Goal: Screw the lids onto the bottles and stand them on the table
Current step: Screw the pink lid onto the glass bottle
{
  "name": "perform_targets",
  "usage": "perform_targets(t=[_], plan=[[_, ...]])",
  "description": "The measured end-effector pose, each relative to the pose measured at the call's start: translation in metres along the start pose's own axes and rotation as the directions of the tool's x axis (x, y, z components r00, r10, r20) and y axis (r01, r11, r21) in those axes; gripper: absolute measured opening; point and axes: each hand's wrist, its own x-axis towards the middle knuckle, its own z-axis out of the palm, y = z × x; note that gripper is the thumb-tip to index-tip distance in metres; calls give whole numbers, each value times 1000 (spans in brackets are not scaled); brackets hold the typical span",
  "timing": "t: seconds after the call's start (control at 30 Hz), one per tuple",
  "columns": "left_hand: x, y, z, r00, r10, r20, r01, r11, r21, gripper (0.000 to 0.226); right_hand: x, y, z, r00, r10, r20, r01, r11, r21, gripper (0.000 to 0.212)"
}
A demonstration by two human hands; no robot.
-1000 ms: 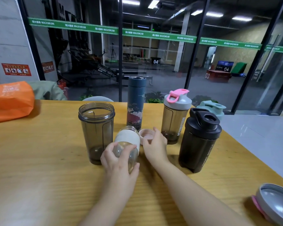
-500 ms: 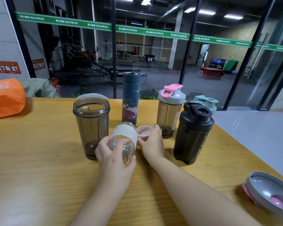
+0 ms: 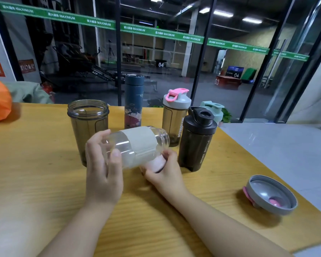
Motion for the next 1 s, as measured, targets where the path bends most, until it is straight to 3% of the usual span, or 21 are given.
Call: perform_targets(t=[0.07, 0.17, 0.33, 0.43, 0.57, 0.77, 1.0], plan=[[-1, 5, 1, 998, -47, -29, 44, 993, -106, 30, -9, 5, -10, 1000, 4, 5, -4, 998, 57, 66], [0, 11, 4, 949, -314, -26, 299, 925, -234, 33, -22, 7, -25, 1000, 9, 15, -11, 993, 115, 59], [1, 11, 8, 713, -697, 77, 657, 625, -421, 29, -28, 7, -45, 999, -24, 31, 15, 965, 261, 49], [-4, 6, 7, 624, -752, 213, 744, 488, -457, 38, -26, 11, -52, 999, -37, 37, 24, 954, 300, 51], [-4, -1, -2, 594, -728, 342, 776, 407, -482, 28, -30, 15, -66, 987, -93, 133, 50, 954, 296, 61], [3, -10, -16, 604, -664, 441, 795, 467, -387, 59, -34, 15, -92, 973, -145, 182, 107, 973, 203, 62], [-1, -13, -7, 673, -626, 394, 739, 598, -311, 22, -29, 16, -100, 968, -166, 187, 129, 972, 194, 67]])
